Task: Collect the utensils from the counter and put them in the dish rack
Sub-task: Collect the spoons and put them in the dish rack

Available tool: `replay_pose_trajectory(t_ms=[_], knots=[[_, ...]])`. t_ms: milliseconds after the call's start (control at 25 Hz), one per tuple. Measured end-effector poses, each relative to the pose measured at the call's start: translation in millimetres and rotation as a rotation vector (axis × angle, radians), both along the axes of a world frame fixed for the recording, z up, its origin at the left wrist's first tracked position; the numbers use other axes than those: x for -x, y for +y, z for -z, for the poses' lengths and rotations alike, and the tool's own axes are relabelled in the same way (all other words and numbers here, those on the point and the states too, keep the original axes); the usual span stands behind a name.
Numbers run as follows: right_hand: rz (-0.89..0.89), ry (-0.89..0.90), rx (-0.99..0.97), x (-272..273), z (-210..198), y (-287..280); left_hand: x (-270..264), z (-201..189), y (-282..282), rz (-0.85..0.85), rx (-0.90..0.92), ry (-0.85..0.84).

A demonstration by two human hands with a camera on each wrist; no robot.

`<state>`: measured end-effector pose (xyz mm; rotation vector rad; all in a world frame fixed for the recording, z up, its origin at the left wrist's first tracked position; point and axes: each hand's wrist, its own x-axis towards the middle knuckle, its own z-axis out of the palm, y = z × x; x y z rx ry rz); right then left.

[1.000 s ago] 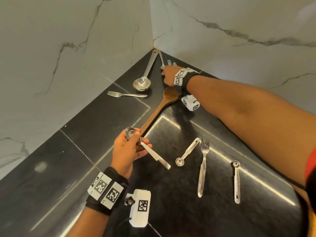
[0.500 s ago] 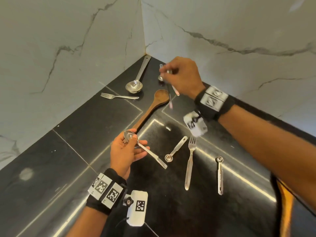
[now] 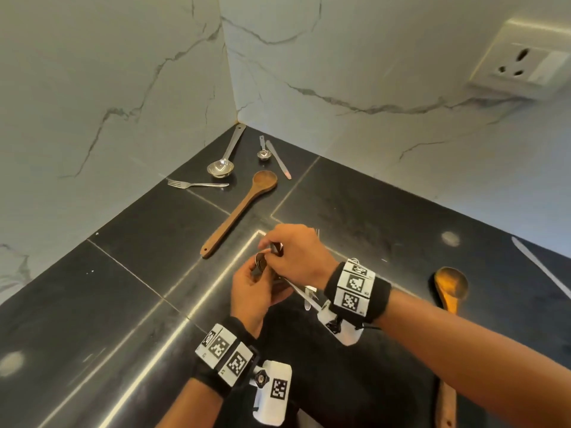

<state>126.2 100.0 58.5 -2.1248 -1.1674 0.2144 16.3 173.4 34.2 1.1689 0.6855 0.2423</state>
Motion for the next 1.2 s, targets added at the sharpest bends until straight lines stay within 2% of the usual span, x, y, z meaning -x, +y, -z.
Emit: replay_pose_trajectory(t_ms=[400, 520, 640, 760, 920, 1000, 1200], knots=[[0.059, 0.048, 0.138, 34, -1, -27, 26, 9, -12, 0.183, -0.01, -0.002], [0.028, 0.049, 0.188, 43, -4, -27, 27, 8, -12, 0.201, -0.004, -0.009], [0.059, 0.142, 0.18, 41, -11, -36, 25, 12, -13, 0.182, -0.02, -0.026], [0.134, 0.145, 0.131, 28, -12, -58, 19, 11, -14, 0.159, 0.022, -0.027], [0.019, -0.01, 0.412, 25, -1, -100, 8, 4, -22, 0.205, 0.029, -0.083], [0.02, -0.043, 0.47, 35, 7, -119, -1, 1, -32, 0.212, 0.017, -0.1], [0.182, 0.048, 0.381, 45, 12, -168, -20, -8, -73, 0.273, 0.078, -0.144]])
